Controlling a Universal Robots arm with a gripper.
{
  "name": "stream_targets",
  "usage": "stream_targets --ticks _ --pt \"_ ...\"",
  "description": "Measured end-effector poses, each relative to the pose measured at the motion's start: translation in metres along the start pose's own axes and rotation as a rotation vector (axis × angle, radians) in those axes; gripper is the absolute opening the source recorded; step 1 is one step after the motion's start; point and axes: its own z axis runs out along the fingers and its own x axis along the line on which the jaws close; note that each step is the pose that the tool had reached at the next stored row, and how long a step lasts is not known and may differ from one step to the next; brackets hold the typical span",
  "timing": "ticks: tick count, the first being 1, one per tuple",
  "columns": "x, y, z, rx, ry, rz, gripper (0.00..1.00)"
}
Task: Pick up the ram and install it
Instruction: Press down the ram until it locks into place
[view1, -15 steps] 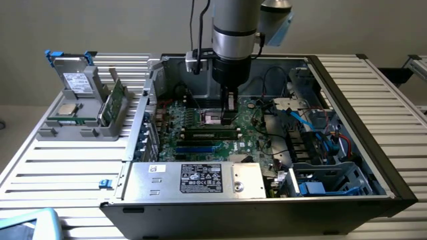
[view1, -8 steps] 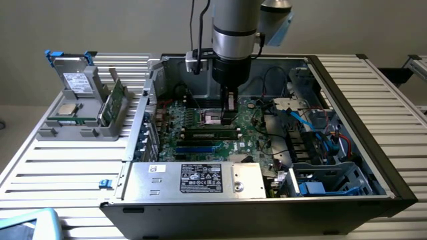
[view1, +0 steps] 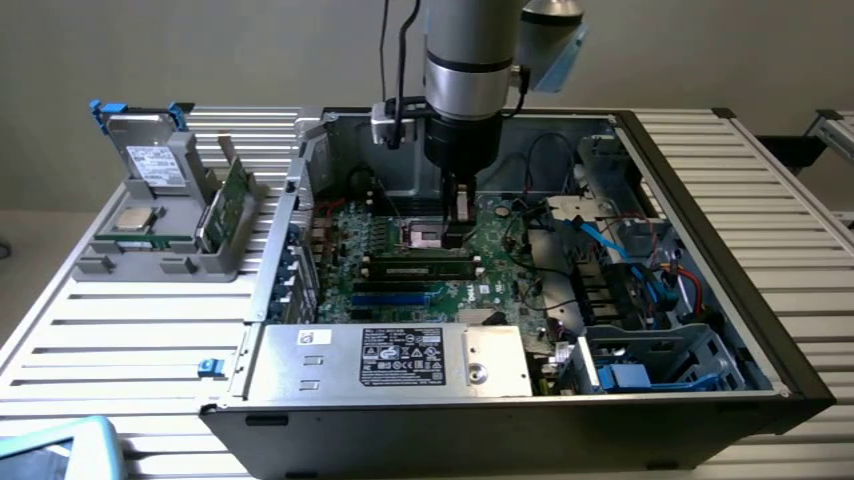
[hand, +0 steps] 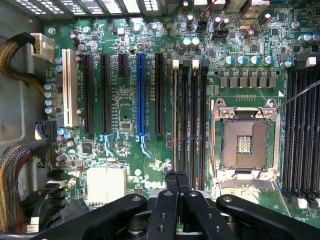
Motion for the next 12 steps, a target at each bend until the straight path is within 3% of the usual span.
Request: stream_targets --ticks 4,12 --pt "0.0 -0.0085 0.0013 0.0001 -0.0001 0.0 0.11" --pt "0.0 -0.0088 0.0155 0.0009 -0.0001 0.0 0.11"
